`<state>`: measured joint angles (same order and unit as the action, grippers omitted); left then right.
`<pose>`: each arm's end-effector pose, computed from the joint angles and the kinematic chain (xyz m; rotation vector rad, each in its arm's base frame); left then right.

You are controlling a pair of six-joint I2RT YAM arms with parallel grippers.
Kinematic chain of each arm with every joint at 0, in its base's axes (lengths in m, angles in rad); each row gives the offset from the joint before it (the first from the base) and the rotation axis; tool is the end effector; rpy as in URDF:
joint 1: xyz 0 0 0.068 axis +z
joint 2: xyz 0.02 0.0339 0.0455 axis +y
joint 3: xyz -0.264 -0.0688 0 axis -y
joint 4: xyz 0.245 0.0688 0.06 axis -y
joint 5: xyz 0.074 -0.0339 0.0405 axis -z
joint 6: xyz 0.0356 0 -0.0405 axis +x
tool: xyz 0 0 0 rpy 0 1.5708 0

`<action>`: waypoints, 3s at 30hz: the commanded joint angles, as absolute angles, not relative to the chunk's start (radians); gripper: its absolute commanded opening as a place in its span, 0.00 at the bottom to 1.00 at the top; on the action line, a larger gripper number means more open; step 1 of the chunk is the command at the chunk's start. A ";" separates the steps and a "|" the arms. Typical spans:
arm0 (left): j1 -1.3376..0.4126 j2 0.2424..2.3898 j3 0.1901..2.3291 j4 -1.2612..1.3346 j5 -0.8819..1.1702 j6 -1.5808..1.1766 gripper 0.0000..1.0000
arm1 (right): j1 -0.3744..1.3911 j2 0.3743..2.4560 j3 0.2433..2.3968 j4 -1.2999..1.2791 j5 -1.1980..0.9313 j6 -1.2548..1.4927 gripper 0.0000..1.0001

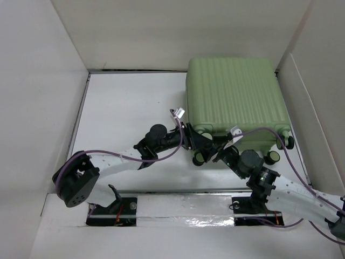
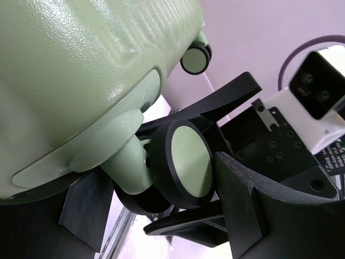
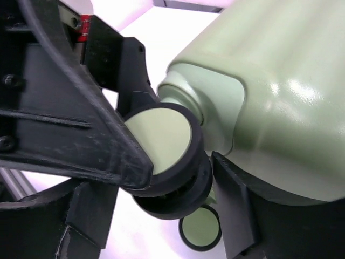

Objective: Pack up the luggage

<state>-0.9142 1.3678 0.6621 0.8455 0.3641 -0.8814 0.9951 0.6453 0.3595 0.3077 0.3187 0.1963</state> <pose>0.1721 -0.2441 0.2738 0.3777 1.6494 -1.6793 0.1013 0.1356 0.2631 -0.3731 1.5475 0.6919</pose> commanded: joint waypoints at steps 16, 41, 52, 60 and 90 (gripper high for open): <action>-0.940 1.354 0.664 1.054 0.499 -0.920 0.68 | 0.992 0.801 0.446 0.462 0.449 0.121 0.74; -0.825 0.980 0.592 0.451 0.009 -0.537 0.72 | 0.992 0.749 0.416 0.476 0.446 0.123 0.16; -0.994 1.222 0.474 0.722 -0.090 -0.515 0.34 | 0.992 0.753 0.423 0.477 0.437 0.126 0.16; -0.994 1.371 0.532 0.810 -0.121 -0.491 0.44 | 0.992 0.744 0.417 0.474 0.433 0.129 0.16; -1.012 1.341 0.482 0.710 -0.360 -0.417 0.00 | 0.992 0.646 0.388 0.417 0.405 0.147 0.10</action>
<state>-1.0332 1.3941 0.5098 0.7441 -0.2287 -0.4667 1.0023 0.6918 0.3603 0.3382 0.3634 0.1196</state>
